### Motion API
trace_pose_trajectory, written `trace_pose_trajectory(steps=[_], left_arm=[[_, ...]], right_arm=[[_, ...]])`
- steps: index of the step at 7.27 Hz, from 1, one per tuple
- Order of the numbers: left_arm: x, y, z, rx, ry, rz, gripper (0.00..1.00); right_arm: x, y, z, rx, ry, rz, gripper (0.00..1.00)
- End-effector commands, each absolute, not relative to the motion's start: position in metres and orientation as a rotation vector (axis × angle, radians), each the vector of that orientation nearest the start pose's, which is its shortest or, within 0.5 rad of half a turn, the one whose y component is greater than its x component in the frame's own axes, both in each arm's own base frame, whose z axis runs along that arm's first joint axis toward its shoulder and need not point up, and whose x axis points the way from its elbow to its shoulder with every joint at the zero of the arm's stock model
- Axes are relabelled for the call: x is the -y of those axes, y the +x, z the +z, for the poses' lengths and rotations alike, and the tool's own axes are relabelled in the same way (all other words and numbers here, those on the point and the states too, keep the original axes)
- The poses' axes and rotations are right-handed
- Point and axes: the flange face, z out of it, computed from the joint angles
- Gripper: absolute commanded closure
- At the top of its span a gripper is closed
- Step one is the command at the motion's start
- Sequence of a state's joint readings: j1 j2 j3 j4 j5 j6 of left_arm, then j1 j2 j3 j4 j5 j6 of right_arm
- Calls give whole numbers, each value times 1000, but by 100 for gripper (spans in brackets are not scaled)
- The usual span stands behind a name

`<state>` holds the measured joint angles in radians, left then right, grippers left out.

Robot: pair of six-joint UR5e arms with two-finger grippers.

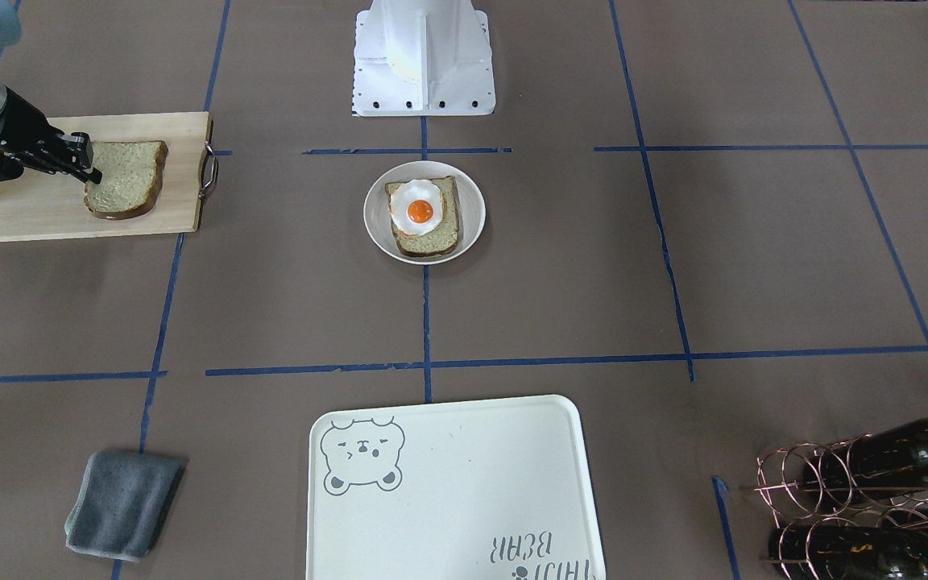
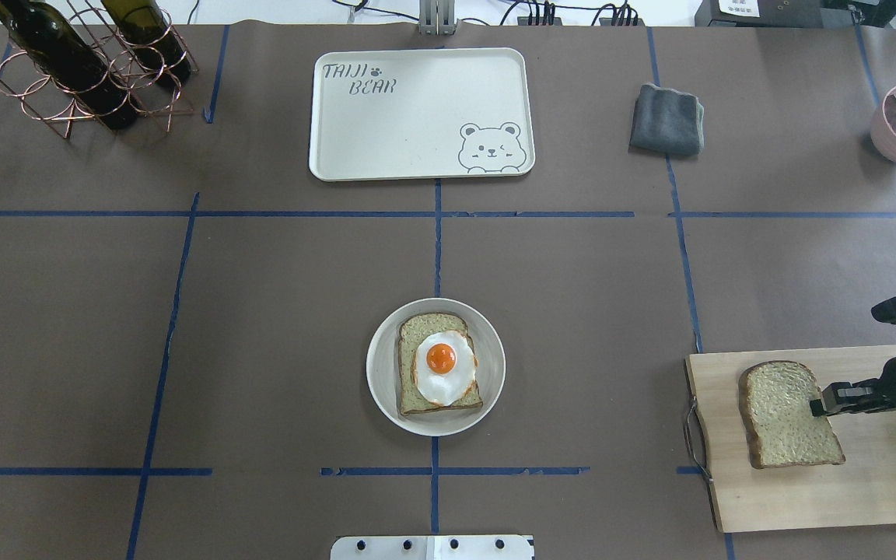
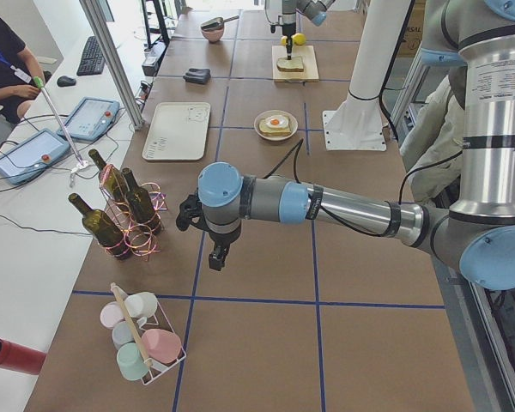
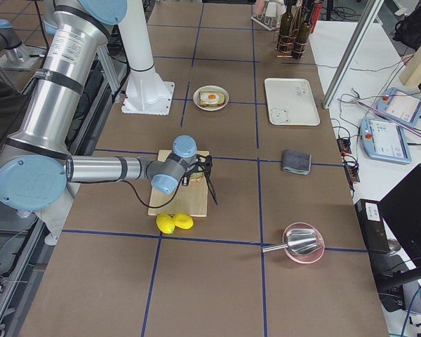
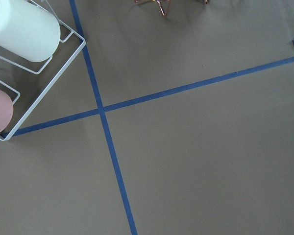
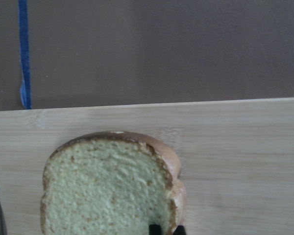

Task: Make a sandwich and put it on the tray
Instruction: 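Grasp the bread slice with the right gripper and lift it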

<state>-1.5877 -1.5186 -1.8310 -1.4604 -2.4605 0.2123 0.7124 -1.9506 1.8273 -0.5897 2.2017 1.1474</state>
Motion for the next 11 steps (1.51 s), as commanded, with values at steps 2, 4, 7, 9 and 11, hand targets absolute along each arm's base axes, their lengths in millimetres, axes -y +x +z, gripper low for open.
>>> trace_pose_trajectory(steps=[2, 4, 7, 9, 11], left_arm=[[466, -64, 558, -875, 193, 225, 0], [466, -64, 556, -876, 197, 226, 0], [465, -59, 550, -954, 204, 228, 0], [465, -59, 551, -954, 205, 231, 0], [466, -59, 555, -954, 199, 229, 0]], right_arm=[[286, -216, 575, 1030, -40, -14, 100], [279, -210, 562, 1119, 14, -57, 100], [305, -246, 483, 1299, 7, 16, 100], [335, -292, 418, 1415, 2, 30, 100], [360, -376, 359, 1478, -80, 41, 100]])
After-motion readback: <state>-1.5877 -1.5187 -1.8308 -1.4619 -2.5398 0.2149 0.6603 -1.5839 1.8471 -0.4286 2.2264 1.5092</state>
